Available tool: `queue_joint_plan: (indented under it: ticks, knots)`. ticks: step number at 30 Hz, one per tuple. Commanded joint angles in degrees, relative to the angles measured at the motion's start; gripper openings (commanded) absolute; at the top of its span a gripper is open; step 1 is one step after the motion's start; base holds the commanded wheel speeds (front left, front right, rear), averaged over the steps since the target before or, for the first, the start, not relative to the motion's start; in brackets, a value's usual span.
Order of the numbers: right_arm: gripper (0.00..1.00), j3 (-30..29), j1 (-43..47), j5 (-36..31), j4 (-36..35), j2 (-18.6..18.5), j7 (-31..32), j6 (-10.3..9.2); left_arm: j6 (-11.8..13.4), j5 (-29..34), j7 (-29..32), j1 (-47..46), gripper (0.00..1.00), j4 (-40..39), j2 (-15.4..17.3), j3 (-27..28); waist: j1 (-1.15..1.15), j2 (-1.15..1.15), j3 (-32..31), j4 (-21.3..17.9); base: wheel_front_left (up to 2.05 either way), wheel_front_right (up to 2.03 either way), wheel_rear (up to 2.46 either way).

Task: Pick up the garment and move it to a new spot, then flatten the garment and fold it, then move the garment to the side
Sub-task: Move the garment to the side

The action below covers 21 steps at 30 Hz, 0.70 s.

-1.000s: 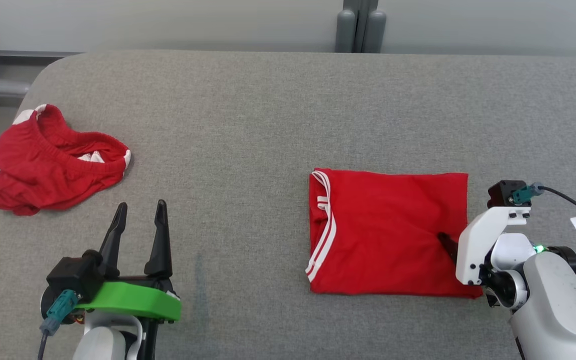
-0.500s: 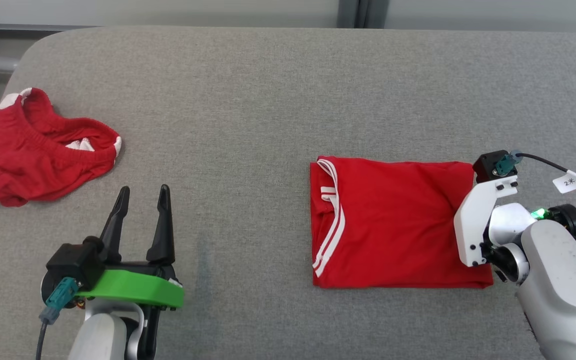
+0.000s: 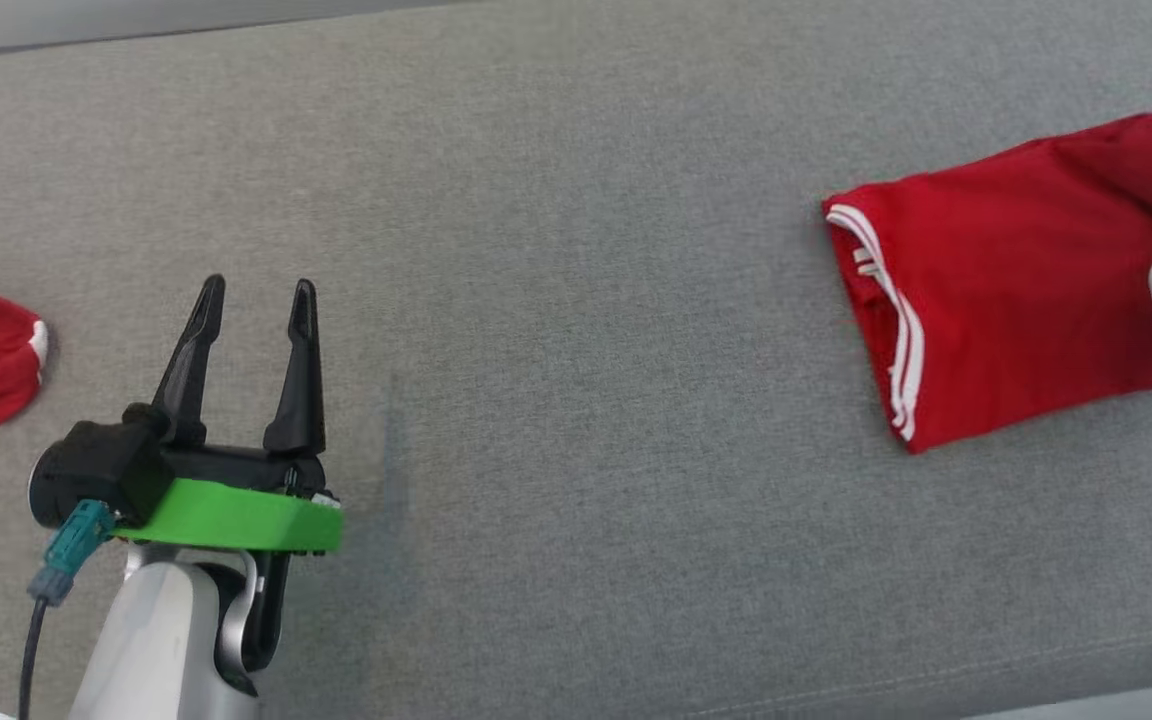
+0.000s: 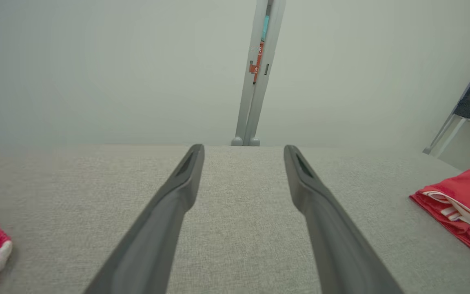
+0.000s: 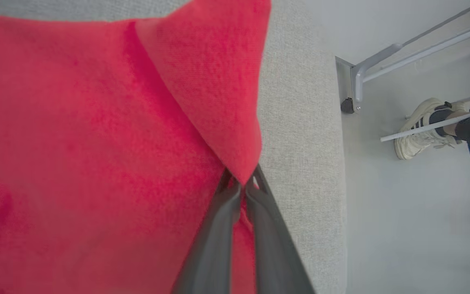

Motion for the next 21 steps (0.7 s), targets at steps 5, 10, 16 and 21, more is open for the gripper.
queue_joint_plan:
  ticks: [5, 10, 16, 21]
  knots:
    - [0.00, -2.27, -3.98, -2.15, 3.51, -2.64, -4.92, -0.10, -0.23, 0.92, 0.01, -3.06, 1.00, -1.88, 2.86, -1.47, 0.00, 0.00, 8.20, -5.84, 0.00, 0.00, 0.00]
    - [0.00, -4.18, -6.78, -4.47, 6.51, -3.59, -8.16, -0.10, -0.23, 0.93, 0.01, -4.46, 1.00, -3.78, 4.80, -1.49, 0.00, 0.00, 11.28, -6.58, 0.00, 0.00, 0.00]
    - [0.00, -6.81, -8.94, -7.93, 9.45, -4.76, -10.21, -0.11, -0.23, 0.90, 0.00, -5.34, 1.00, -5.15, 6.15, -2.14, 0.00, 0.00, 13.12, -6.53, 0.00, 0.00, 0.00]
    - [0.00, -10.18, -9.15, -10.21, 11.28, -4.11, -11.90, -0.11, -0.23, 0.75, 0.00, -5.61, 1.00, -5.54, 6.36, -2.43, 0.00, 0.00, 13.50, -5.67, 0.00, 0.00, 0.00]
